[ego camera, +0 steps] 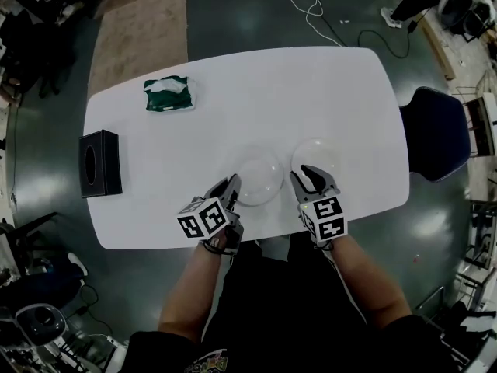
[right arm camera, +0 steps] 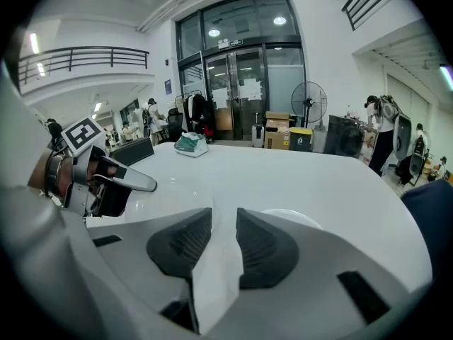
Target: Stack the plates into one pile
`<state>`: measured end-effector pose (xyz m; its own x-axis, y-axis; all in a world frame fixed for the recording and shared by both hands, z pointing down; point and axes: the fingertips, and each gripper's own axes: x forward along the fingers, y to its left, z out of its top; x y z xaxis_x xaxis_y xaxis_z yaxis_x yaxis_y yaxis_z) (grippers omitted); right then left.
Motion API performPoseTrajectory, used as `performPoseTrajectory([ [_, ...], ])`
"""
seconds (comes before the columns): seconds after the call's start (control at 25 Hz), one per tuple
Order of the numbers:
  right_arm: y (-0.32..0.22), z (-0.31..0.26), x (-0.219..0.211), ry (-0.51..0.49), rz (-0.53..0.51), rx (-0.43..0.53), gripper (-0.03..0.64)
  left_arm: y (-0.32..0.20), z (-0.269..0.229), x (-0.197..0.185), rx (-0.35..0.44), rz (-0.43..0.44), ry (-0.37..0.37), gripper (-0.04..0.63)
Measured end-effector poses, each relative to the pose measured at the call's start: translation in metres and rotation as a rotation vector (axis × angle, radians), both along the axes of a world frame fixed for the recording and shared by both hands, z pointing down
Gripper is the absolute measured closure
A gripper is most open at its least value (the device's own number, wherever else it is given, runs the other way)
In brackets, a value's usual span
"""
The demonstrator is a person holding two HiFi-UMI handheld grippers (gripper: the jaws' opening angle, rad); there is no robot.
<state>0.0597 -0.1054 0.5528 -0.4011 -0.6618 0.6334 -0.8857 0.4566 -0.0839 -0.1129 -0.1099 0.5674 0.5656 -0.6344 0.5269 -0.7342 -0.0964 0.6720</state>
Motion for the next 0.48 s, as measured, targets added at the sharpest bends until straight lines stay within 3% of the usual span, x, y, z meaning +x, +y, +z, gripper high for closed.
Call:
performPoseTrajectory([
  [0.12, -0.001, 0.001, 0.003, 0.000, -0.003, -0.004, 0.494, -0.001, 0.006, -0.001, -0.013, 0.010, -0.064, 0.550],
  [0.48, -0.002, 0.006, 0.013, 0.005, -0.019, -0.012, 0.495, -0.004, 0.015, -0.001, 0.035, 0.088, -0.409, 0.478],
])
